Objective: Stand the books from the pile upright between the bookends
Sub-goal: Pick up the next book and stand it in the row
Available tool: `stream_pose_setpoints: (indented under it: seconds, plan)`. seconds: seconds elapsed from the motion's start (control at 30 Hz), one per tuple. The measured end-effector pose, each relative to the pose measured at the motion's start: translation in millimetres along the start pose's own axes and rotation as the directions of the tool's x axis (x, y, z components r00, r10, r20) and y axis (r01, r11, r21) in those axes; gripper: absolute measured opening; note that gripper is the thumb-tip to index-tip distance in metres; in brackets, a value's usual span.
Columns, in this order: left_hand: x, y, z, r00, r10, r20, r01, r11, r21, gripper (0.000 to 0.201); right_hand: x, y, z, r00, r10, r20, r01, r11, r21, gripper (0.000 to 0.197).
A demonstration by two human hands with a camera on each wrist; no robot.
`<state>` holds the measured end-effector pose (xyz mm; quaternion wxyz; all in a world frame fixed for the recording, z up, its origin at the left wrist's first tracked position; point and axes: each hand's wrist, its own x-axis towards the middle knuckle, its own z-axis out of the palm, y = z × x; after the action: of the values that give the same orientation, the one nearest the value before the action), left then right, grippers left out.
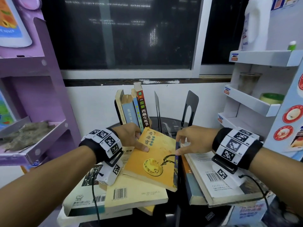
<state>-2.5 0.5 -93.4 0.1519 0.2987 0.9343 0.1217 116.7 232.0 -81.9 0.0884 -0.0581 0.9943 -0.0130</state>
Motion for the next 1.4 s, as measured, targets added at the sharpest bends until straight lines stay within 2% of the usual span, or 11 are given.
stream_pose_setpoints:
  seconds: [0.2, 0.37, 0.4, 0.47, 0.5, 0.53, 0.67, 0.77, 1.1, 1.27, 1.4]
  plan:
    - [-8, -3, -6, 0.995, 0.037, -0.088, -0.059, 0.962, -0.266, 0.063, -1, -1, -1, 0.995, 0.093, 0.021, -0.092, 0.995, -0.046, 0.073]
    - [-21, -3, -15, 0.984, 0.069, -0.167, -0.153, 0.808, -0.570, 0.042, -1, -1, -2, 0.987, 0.162, 0.027, -0.162, 0.986, 0.026, 0.089]
    - [-23, -3, -19, 0.979, 0.079, -0.190, -0.179, 0.782, -0.597, 0.040, -2, -3, -3, 0.988, 0.154, 0.020, -0.155, 0.986, 0.066, 0.083]
    - [-27, -5, -26, 0.967, 0.096, -0.237, -0.226, 0.753, -0.618, 0.041, -6, -9, -9, 0.986, 0.165, -0.021, -0.158, 0.969, 0.189, 0.041]
    - [-29, -6, -29, 0.961, 0.104, -0.257, -0.247, 0.740, -0.625, 0.044, -6, -10, -12, 0.987, 0.148, -0.062, -0.129, 0.962, 0.241, 0.022]
    - [-31, -7, -32, 0.955, 0.110, -0.274, -0.265, 0.727, -0.633, 0.046, -6, -11, -15, 0.983, 0.143, -0.115, -0.104, 0.951, 0.291, 0.019]
    - [-32, -9, -38, 0.940, 0.121, -0.320, -0.305, 0.717, -0.626, 0.048, 8, -4, -16, 0.935, 0.206, -0.288, -0.059, 0.893, 0.446, 0.059]
    - [-32, -9, -38, 0.928, 0.150, -0.341, -0.331, 0.752, -0.570, 0.042, 11, -9, -21, 0.908, 0.232, -0.348, -0.032, 0.867, 0.497, 0.056]
    - [-31, -13, -38, 0.920, 0.159, -0.357, -0.326, 0.815, -0.479, 0.041, 20, -10, -26, 0.888, 0.206, -0.410, 0.062, 0.832, 0.551, 0.068]
    - [-30, -13, -37, 0.914, 0.171, -0.369, -0.327, 0.849, -0.416, 0.045, 23, -11, -23, 0.894, 0.219, -0.390, 0.135, 0.699, 0.702, 0.053]
    - [-25, -12, -43, 0.917, 0.176, -0.358, -0.297, 0.900, -0.319, 0.047, 18, -18, -31, 0.885, 0.208, -0.416, 0.183, 0.666, 0.723, 0.046]
